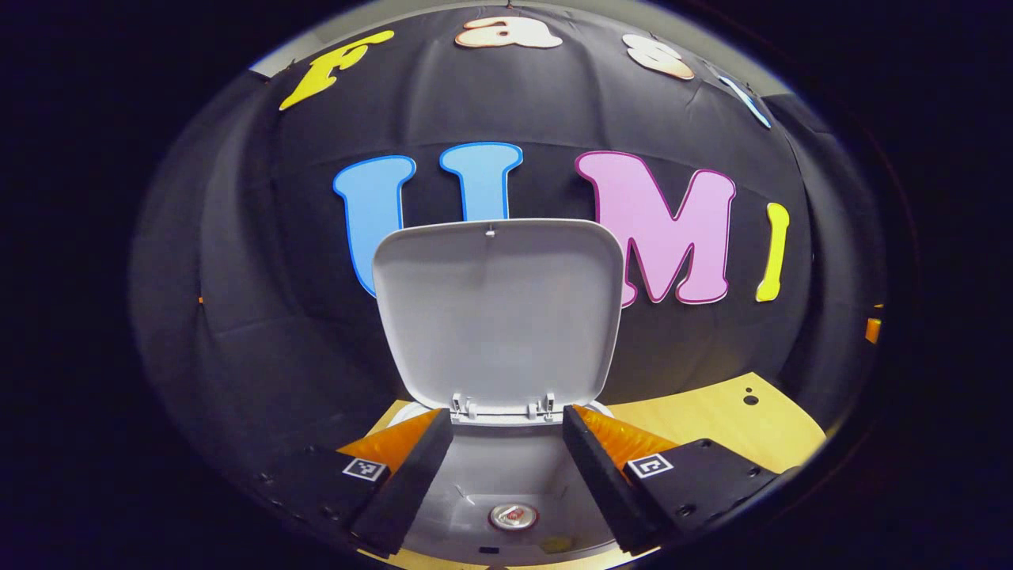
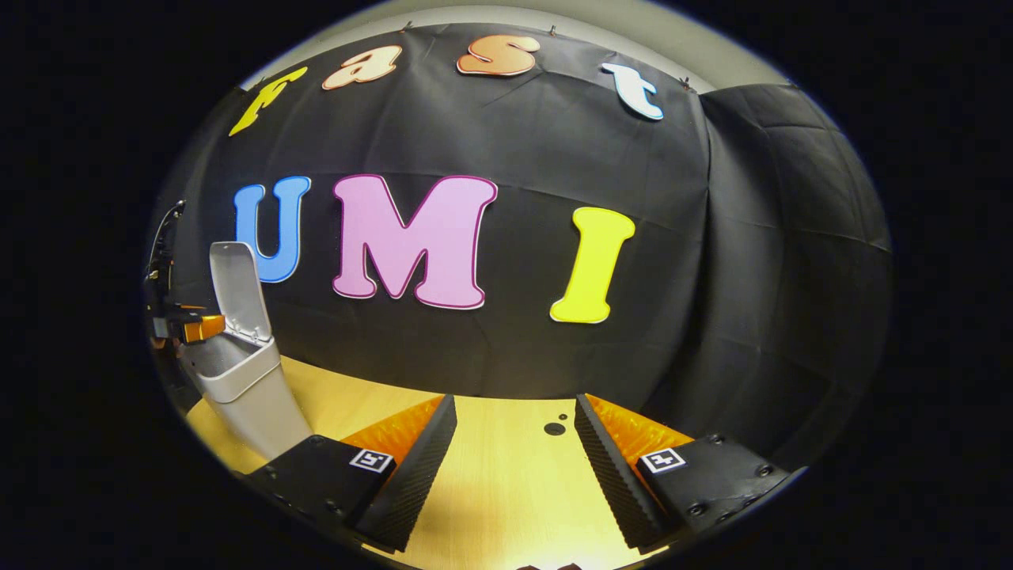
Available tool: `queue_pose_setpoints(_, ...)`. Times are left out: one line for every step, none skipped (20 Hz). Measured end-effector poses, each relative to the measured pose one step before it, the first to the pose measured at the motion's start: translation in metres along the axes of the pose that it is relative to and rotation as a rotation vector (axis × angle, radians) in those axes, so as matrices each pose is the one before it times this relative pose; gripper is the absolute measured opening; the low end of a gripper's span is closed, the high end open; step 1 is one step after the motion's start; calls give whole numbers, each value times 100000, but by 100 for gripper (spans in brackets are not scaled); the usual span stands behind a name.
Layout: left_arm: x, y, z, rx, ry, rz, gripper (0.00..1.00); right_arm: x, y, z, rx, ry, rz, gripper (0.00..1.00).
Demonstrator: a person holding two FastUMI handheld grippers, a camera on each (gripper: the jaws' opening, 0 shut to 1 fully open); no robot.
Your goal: Press the lid of the desktop garbage bin to open it, pick up the crumpled paper on the desktop and throw it into the bin, then pick up the pop can on the desktop and drop it into the bin, and finally close the garbage bin lid.
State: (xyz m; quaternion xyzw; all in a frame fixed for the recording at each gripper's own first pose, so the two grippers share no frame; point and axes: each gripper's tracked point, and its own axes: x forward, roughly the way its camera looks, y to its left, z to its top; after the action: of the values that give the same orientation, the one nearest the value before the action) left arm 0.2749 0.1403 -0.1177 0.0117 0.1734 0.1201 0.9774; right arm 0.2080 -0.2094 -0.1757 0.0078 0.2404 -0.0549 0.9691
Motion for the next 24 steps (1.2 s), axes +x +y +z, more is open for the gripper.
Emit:
queue_pose_setpoints(-442, 414, 546, 480, -833, 1448, 94, 210, 239, 144, 379, -318, 1466, 97)
queue_pose_setpoints(-515, 79, 923, 323, -835, 1421, 94, 361, 333, 291, 601, -494, 1580, 97)
queue_pose_setpoints(-373, 200, 872, -5, -622, 1214, 94, 360, 327, 257, 1140, -243, 1754, 97)
queue_pose_setpoints(-378, 190, 933, -395, -848, 1006, 94, 297, 411, 256, 1664, -189, 2099, 97)
queue_pose_setpoints(-338, 108, 1341, -969, -1260, 873, 94, 381, 436, 370, 1744, -219, 2353, 97)
queue_pose_setpoints(-393, 389, 1499, -1238, -1643, 628, 94, 420, 359, 385, 1518, -231, 2289, 97)
queue_pose_setpoints(-217, 204, 1752, -1150, -1876, 277, 94, 384, 267, 468, 1150, -255, 1892, 97)
queue_pose_setpoints(-103, 250, 1572, -693, -1504, 109, 94, 355, 173, 406, 943, -159, 1513, 97)
queue_pose_setpoints(91, 110, 1699, -648, -2005, -313, 94, 288, 199, 628, -442, -1240, 1381, 97)
queue_pose_setpoints(213, -17, 1674, -567, -1736, -918, 94, 226, 158, 704, -1618, -1970, 892, 97)
queue_pose_setpoints(480, 136, 1466, -132, -1409, -272, 94, 119, 114, 666, -1849, -1682, 771, 97)
queue_pose_setpoints(494, 223, 932, 237, -581, -373, 94, 14, 214, 338, -1429, -936, 390, 97)
queue_pose_setpoints(563, 27, 1050, 673, -804, -957, 94, -544, 246, 618, -276, -658, 238, 97)
queue_pose_setpoints(834, -256, 687, 659, -525, -1502, 94, -114, 56, 444, 519, -934, 410, 97)
queue_pose_setpoints(916, -231, 246, 959, 514, -1539, 94, -55, 33, 389, 1227, -782, 255, 97)
queue_pose_setpoints(1074, 102, 311, 1323, -644, -286, 94, 134, -64, 343, 1434, 291, -492, 96)
queue_pose_setpoints(1162, 19, 233, 1127, -765, -648, 94, 20, -48, 124, 1443, 1149, -520, 97)
queue_pose_setpoints(1166, -285, -113, 361, 175, -1226, 94, -174, 73, -35, 765, 856, -520, 97)
queue_pose_setpoints(1044, -236, -255, -486, 1256, -1907, 93, -134, -8, 216, -202, -15, -985, 97)
queue_pose_setpoints(916, -339, -592, -651, 2167, -2077, 94, -154, -69, 178, -1166, -306, -1304, 97)
queue_pose_setpoints(766, -113, -487, -358, 1546, -1286, 94, -6, -1, -6, -1681, -141, -1099, 97)
queue_pose_setpoints(694, 11, -786, 313, 1946, -710, 94, 42, 109, -105, -1039, 448, -848, 97)
queue_pose_setpoints(335, 54, -659, -8, 2156, -542, 94, -34, 136, -110, -460, 573, -624, 97)
queue_pose_setpoints(87, 122, -711, -597, 2627, -88, 94, -304, 412, -232, 308, 962, 191, 97)
